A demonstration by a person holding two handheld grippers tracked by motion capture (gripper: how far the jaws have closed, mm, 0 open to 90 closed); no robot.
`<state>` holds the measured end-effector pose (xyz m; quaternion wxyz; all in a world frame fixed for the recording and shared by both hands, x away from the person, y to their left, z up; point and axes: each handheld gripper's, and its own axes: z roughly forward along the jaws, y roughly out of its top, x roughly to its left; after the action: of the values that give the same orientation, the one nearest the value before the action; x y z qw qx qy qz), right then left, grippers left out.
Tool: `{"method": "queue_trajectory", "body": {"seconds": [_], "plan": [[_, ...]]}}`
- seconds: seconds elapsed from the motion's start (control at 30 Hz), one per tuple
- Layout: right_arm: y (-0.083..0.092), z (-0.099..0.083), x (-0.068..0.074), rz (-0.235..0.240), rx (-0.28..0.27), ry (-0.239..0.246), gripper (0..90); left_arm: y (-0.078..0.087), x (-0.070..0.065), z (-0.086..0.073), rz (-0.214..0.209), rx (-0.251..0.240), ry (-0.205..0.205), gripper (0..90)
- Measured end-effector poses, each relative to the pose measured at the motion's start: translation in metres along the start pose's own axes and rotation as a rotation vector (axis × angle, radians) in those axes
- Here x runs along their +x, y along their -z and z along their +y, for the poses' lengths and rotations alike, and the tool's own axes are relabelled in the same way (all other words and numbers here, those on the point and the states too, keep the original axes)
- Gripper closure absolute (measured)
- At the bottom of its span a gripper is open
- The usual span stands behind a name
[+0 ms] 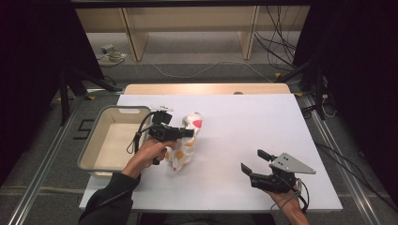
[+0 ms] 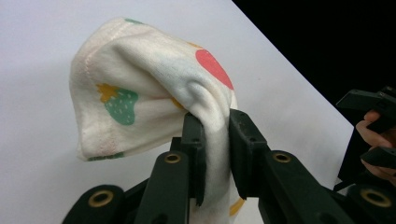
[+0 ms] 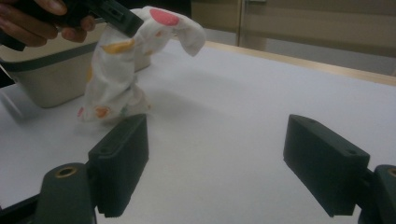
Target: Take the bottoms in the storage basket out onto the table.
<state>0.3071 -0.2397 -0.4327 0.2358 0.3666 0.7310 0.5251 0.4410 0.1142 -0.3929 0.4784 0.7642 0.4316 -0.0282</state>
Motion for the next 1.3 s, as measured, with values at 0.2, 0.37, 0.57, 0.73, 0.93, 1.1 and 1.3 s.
{"method": "queue_trajectory", "body": {"seconds": [0.2, 0.37, 0.57, 0.73, 0.93, 1.1, 1.3], "plan": [[0.000, 0.000, 0.000, 0.001, 0.001, 0.000, 23.2, -0.012, 0.000, -0.003, 0.014, 0.010, -0.004, 76.5], [0.000, 0.000, 0.000, 0.003, 0.000, 0.003, 23.2, -0.022, -0.001, -0.007, 0.031, 0.028, -0.037, 76.0], [0.000, 0.000, 0.000, 0.004, 0.003, -0.003, 23.2, -0.036, -0.003, -0.010, 0.035, 0.034, -0.052, 75.1], [-0.001, 0.000, 0.000, 0.006, 0.002, -0.005, 23.3, -0.043, -0.002, -0.013, 0.044, 0.050, -0.058, 74.8], [-0.001, -0.001, 0.000, 0.007, 0.004, -0.008, 23.4, -0.049, 0.002, -0.016, 0.054, 0.061, -0.053, 74.6], [-0.001, -0.001, 0.000, 0.006, 0.004, -0.010, 23.4, -0.052, 0.004, -0.017, 0.059, 0.063, -0.054, 74.2], [-0.001, -0.001, 0.000, 0.005, 0.006, -0.008, 23.4, -0.057, 0.005, -0.020, 0.072, 0.068, -0.057, 73.2]]}}
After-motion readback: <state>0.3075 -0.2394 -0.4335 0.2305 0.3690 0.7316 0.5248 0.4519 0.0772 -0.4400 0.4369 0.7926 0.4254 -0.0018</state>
